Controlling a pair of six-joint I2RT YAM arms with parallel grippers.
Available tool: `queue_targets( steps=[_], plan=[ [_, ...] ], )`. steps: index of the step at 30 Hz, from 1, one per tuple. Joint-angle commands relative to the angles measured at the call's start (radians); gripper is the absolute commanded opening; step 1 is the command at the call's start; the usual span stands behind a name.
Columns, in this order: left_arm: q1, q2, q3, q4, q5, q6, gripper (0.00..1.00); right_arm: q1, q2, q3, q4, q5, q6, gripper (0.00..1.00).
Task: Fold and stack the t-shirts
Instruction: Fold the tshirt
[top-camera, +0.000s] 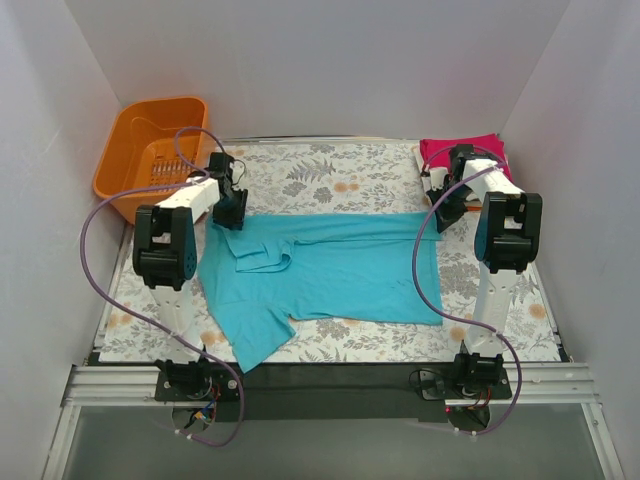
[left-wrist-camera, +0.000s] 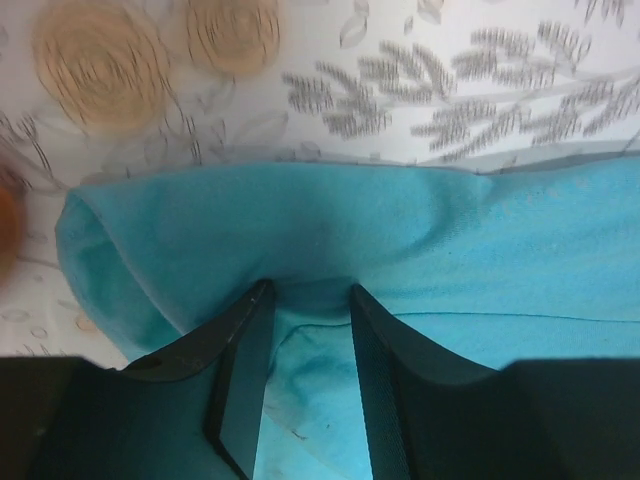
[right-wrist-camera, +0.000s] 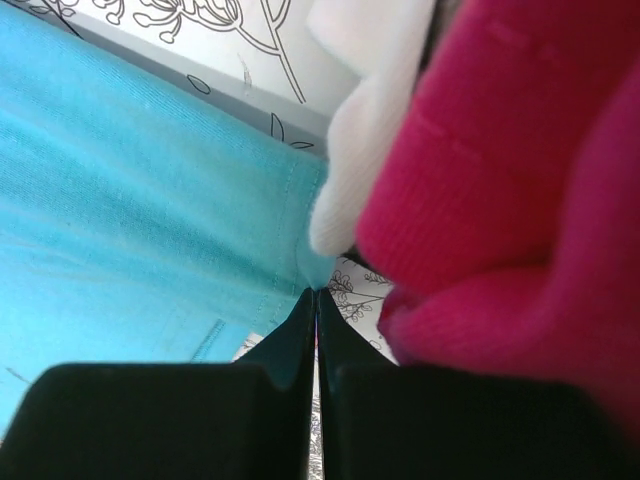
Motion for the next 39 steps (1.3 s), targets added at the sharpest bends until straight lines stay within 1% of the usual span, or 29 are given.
queue_targets(
  steps=[1, 3, 4, 5, 6, 7, 9, 12, 13, 14, 16, 19, 23, 31, 34, 35, 38, 39],
  plan=[
    [0.013, 0.076, 0.108, 0.06, -0.063, 0.019, 0.37, 0.002, -0.02, 0.051, 0.007, 0.038, -0.008, 0.01],
    [0.013, 0.111, 0.162, 0.014, -0.03, 0.007, 0.39, 0.012, 0.0, 0.084, -0.007, 0.015, -0.006, 0.01],
    [0.013, 0.113, 0.177, 0.002, 0.018, 0.0, 0.41, 0.014, -0.001, 0.099, -0.017, 0.014, -0.017, 0.13],
    [0.013, 0.09, 0.177, -0.007, 0.05, -0.001, 0.42, 0.014, -0.009, 0.096, -0.028, 0.011, -0.025, 0.19],
    [0.012, 0.049, 0.16, -0.008, 0.084, -0.004, 0.43, 0.014, -0.042, 0.076, -0.025, 0.005, -0.035, 0.29],
    [0.012, 0.049, 0.16, -0.008, 0.084, -0.004, 0.43, 0.04, -0.067, 0.076, -0.025, -0.001, -0.038, 0.31],
    [0.012, -0.011, 0.143, -0.018, 0.095, -0.012, 0.44, 0.046, -0.133, 0.052, -0.025, -0.034, -0.037, 0.32],
    [0.012, -0.079, 0.114, -0.037, 0.107, -0.018, 0.44, 0.06, -0.194, 0.033, -0.027, -0.061, -0.017, 0.22],
    [0.012, -0.095, 0.101, -0.032, 0.113, -0.02, 0.44, 0.066, -0.202, 0.027, -0.03, -0.07, -0.012, 0.15],
    [0.012, -0.117, 0.087, -0.021, 0.127, -0.021, 0.44, 0.074, -0.208, 0.019, -0.027, -0.076, -0.005, 0.12],
    [0.012, -0.126, 0.05, -0.012, 0.144, -0.021, 0.43, 0.104, -0.195, 0.018, -0.024, -0.079, 0.007, 0.08],
    [0.012, -0.108, 0.03, -0.006, 0.136, -0.03, 0.43, 0.138, -0.129, 0.039, -0.023, -0.052, 0.038, 0.05],
    [0.012, -0.074, 0.022, 0.008, 0.142, -0.041, 0.43, 0.16, -0.04, 0.085, -0.011, -0.01, 0.067, 0.06],
    [0.01, -0.031, 0.013, 0.035, 0.155, -0.056, 0.43, 0.161, 0.129, 0.185, 0.019, 0.126, 0.098, 0.07],
    [0.003, 0.009, 0.034, 0.049, 0.155, -0.067, 0.43, 0.16, 0.207, 0.283, 0.019, 0.182, 0.109, 0.07],
    [0.003, 0.042, 0.045, 0.049, 0.153, -0.069, 0.43, 0.16, 0.245, 0.35, 0.019, 0.185, 0.107, 0.07],
    [0.003, 0.127, 0.123, 0.046, 0.141, -0.078, 0.43, 0.16, 0.299, 0.456, 0.013, 0.209, 0.106, 0.08],
    [0.003, 0.148, 0.177, 0.04, 0.135, -0.075, 0.43, 0.16, 0.315, 0.492, 0.013, 0.214, 0.097, 0.08]
  ],
)
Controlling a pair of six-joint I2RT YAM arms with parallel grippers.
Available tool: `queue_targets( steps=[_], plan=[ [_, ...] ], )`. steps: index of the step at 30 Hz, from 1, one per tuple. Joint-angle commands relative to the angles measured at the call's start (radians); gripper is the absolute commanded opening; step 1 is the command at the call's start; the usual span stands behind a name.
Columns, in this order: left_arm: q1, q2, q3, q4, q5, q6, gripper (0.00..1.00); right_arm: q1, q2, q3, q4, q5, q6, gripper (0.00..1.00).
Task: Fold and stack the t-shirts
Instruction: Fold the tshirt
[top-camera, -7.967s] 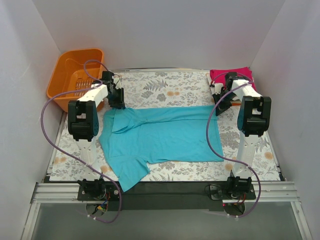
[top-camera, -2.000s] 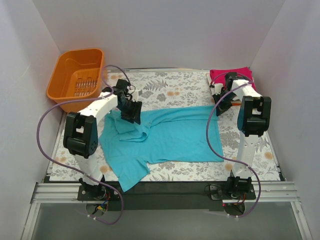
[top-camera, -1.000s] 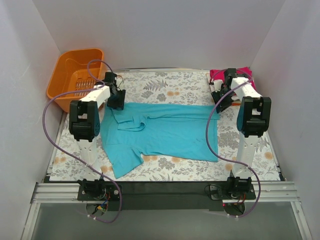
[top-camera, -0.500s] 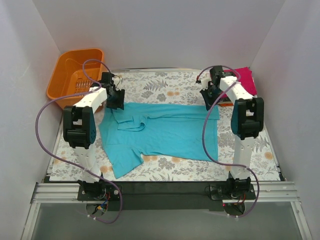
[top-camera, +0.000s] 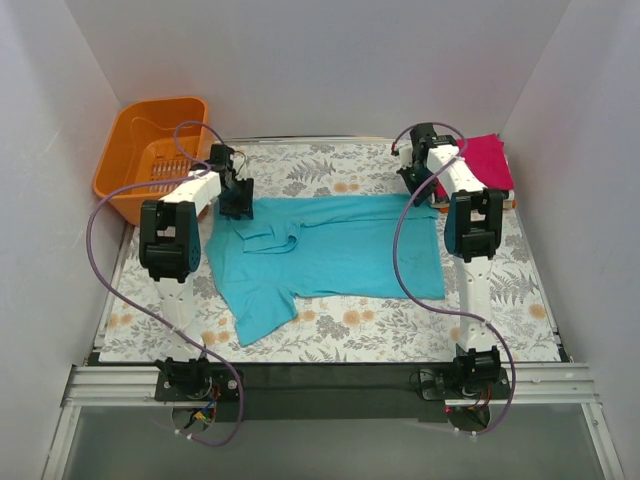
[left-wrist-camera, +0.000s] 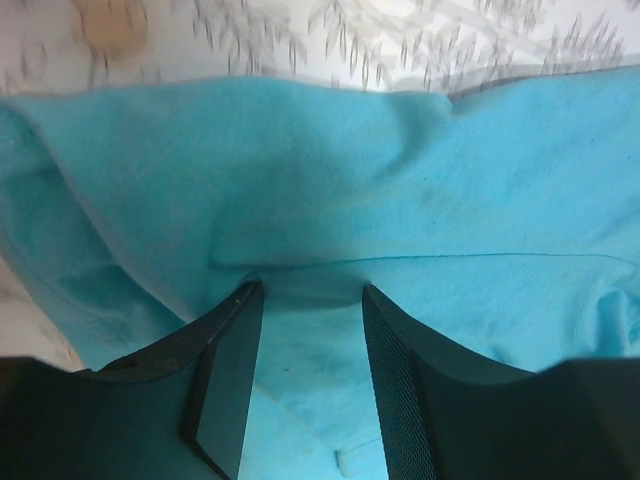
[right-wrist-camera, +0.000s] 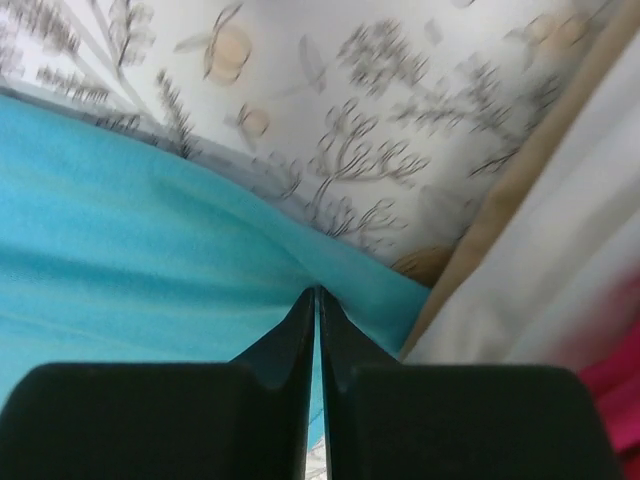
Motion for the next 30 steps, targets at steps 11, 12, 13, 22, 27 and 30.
queue_targets(
  steps=[11, 12, 13, 22, 27, 30],
  plan=[
    [-0.005, -0.239, 0.067, -0.073, 0.388, 0.174, 0.61, 0.005, -0.397, -0.269, 0.055, -0.219, -0.191, 0.58],
    [-0.003, -0.283, 0.034, -0.082, 0.399, 0.211, 0.61, 0.015, -0.484, -0.315, 0.056, -0.215, -0.216, 0.58],
    [-0.003, -0.375, -0.012, -0.093, 0.392, 0.245, 0.61, 0.019, -0.528, -0.422, 0.055, -0.21, -0.272, 0.57],
    [0.012, -0.674, -0.469, -0.196, 0.355, 0.599, 0.49, 0.075, -0.844, -0.949, 0.113, -0.113, -0.449, 0.34],
    [0.027, -0.745, -0.622, -0.141, 0.326, 0.708, 0.47, 0.155, -0.957, -1.18, 0.19, -0.044, -0.506, 0.34],
    [0.056, -0.754, -0.662, -0.141, 0.327, 0.789, 0.48, 0.172, -0.988, -1.244, 0.228, -0.023, -0.526, 0.36]
  ],
)
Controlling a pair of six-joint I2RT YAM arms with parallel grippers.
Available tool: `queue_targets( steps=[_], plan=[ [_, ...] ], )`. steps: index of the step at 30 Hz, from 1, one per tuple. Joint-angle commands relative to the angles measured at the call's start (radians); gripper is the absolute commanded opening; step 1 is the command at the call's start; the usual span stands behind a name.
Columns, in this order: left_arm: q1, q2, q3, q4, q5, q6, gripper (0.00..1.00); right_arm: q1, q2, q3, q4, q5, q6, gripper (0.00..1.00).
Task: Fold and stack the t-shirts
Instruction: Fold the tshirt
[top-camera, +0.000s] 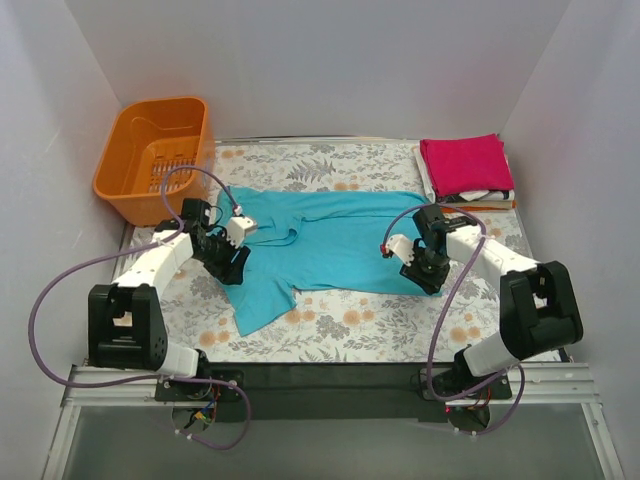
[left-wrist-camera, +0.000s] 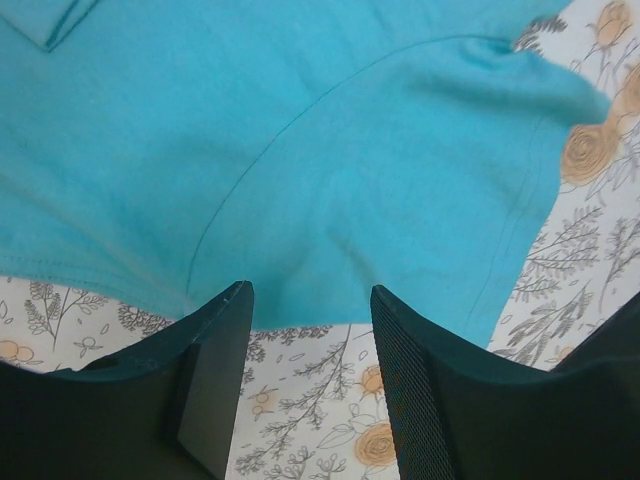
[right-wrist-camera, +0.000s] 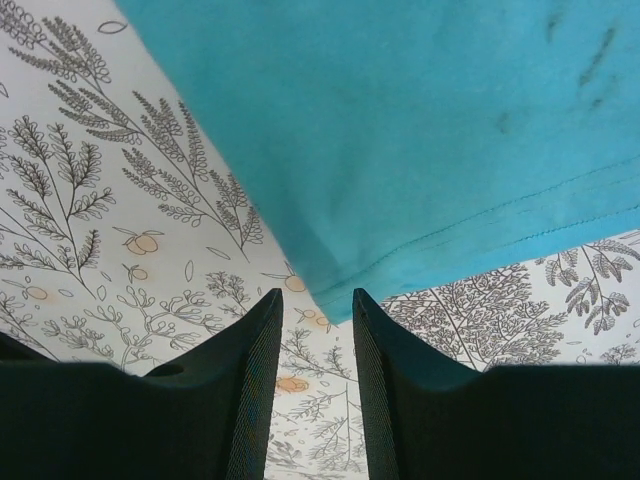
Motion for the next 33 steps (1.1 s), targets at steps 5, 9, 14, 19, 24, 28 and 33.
queue_targets(
  steps=[5, 9, 14, 19, 24, 28, 33],
  plan=[
    [0.065, -0.065, -0.029, 0.002, 0.019, 0.231, 0.48, 0.03, -0.113, -0.098, 0.094, 0.075, -0.089, 0.37],
    [0.065, -0.064, -0.043, 0.005, 0.019, 0.282, 0.49, 0.036, -0.115, -0.126, 0.114, 0.092, -0.097, 0.41],
    [0.065, -0.034, -0.057, 0.029, -0.011, 0.336, 0.5, 0.037, -0.072, -0.166, 0.166, 0.112, -0.109, 0.42],
    [0.065, -0.004, -0.08, 0.113, -0.038, 0.339, 0.5, 0.039, -0.038, -0.207, 0.231, 0.128, -0.105, 0.41],
    [0.065, 0.033, -0.115, 0.135, -0.068, 0.388, 0.48, 0.039, -0.018, -0.212, 0.255, 0.154, -0.1, 0.33],
    [0.065, 0.019, -0.199, 0.169, -0.119, 0.448, 0.45, 0.039, -0.012, -0.201, 0.265, 0.163, -0.096, 0.18],
    [0.065, 0.009, -0.226, 0.193, -0.145, 0.437, 0.23, 0.039, -0.023, -0.212, 0.265, 0.181, -0.106, 0.01]
  ],
)
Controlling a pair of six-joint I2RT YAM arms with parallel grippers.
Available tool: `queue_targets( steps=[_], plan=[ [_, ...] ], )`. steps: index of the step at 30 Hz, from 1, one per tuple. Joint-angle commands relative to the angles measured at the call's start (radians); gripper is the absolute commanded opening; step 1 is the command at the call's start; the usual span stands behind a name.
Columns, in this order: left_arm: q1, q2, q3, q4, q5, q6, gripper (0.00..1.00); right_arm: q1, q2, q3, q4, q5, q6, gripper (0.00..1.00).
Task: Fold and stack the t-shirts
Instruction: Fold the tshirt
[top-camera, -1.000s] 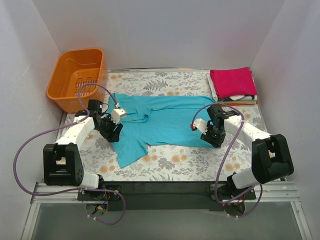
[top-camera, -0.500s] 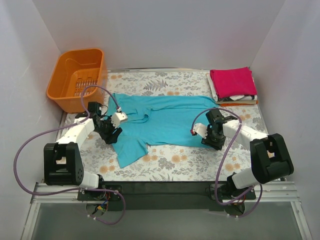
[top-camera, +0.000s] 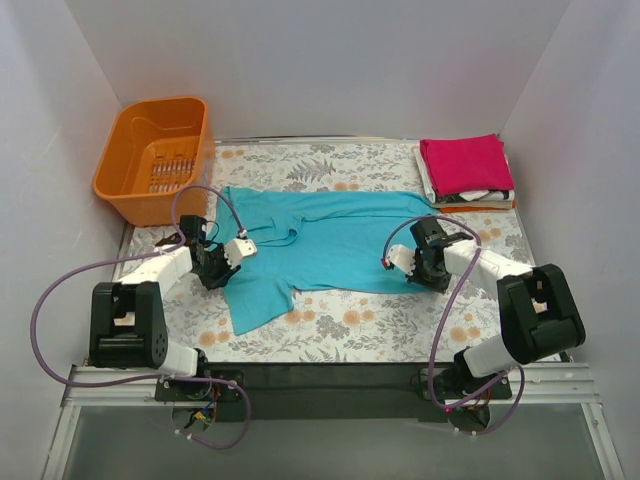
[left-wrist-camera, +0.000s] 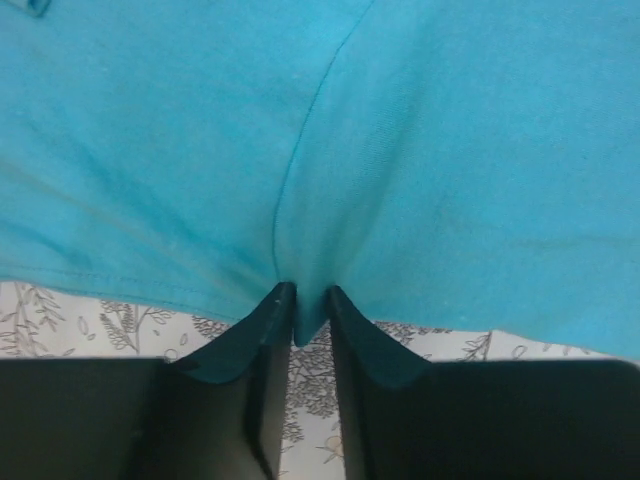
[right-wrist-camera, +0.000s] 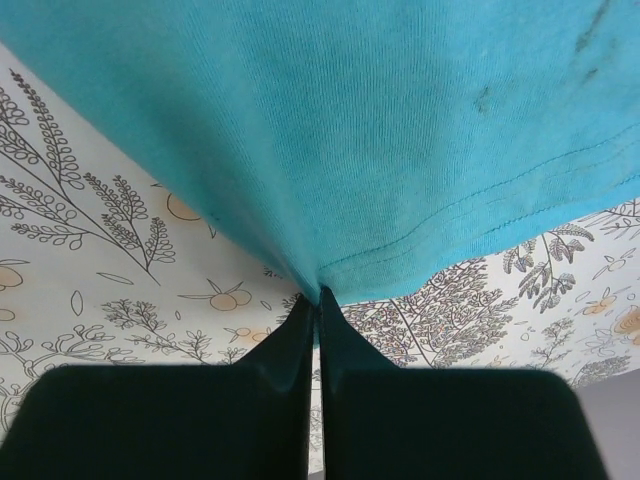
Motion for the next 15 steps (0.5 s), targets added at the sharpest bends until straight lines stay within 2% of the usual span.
queue_targets(
  steps=[1, 2, 4, 15],
  plan=[
    [0.001, -0.005, -0.034, -0.003, -0.043, 0.02, 0.19, -0.002, 0.015, -0.039, 0.047, -0.009, -0.023, 0.01],
    [0.001, -0.01, -0.031, -0.008, -0.042, 0.023, 0.09, -0.002, -0.001, -0.047, 0.047, -0.008, -0.028, 0.01],
    [0.001, -0.031, -0.025, -0.029, -0.034, 0.029, 0.01, -0.004, -0.018, -0.053, 0.041, 0.0, -0.039, 0.01],
    [0.001, -0.263, -0.022, -0.305, 0.073, 0.097, 0.0, -0.002, -0.234, -0.072, -0.144, -0.039, -0.035, 0.01]
  ],
)
